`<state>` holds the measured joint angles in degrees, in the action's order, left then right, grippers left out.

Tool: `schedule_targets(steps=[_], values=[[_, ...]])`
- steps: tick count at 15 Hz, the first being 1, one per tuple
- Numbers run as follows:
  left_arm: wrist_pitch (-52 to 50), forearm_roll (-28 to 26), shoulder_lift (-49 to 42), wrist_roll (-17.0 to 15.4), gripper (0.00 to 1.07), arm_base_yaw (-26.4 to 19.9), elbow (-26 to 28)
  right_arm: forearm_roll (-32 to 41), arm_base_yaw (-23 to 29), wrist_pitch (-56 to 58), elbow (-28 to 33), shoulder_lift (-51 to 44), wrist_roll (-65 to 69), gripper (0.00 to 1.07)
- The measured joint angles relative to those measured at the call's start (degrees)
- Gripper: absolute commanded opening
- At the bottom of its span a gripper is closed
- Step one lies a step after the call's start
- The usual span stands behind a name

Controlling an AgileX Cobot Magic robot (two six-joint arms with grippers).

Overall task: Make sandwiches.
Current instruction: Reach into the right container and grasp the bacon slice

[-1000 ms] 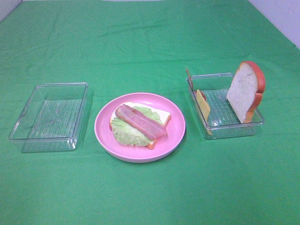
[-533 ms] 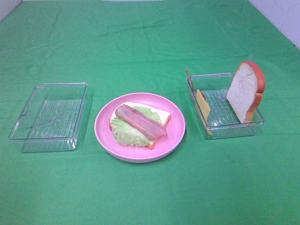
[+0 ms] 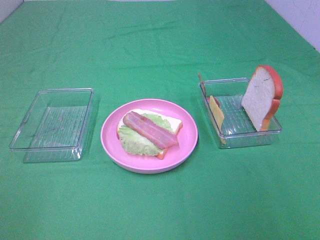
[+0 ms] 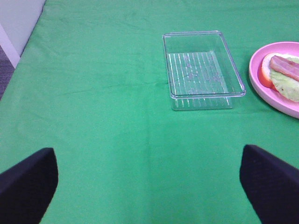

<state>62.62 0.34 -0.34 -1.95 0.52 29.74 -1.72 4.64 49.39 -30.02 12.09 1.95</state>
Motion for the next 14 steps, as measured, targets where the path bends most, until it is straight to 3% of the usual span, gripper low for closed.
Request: schedule_targets(steps=[6,7,10,14], values=[[0.0,0.0,0.0,0.0,1.01,0.0,0.0,2.3,0.0,-10.8,-7.3,25.0,0.0,0.94],[0.0,0.0,0.0,0.0,1.01,0.0,0.0,2.3,0.0,-11.1,-13.1,35.1,0.0,0.94],[0.0,0.0,0.0,0.0,1.01,0.0,0.0,4.5,0.0,-11.1,-21.6,46.8,-1.3,0.94],[0.0,0.0,0.0,0.0,1.01,0.0,0.0,12.6,0.0,-3.9,-36.6,63.2,-6.4,0.94]])
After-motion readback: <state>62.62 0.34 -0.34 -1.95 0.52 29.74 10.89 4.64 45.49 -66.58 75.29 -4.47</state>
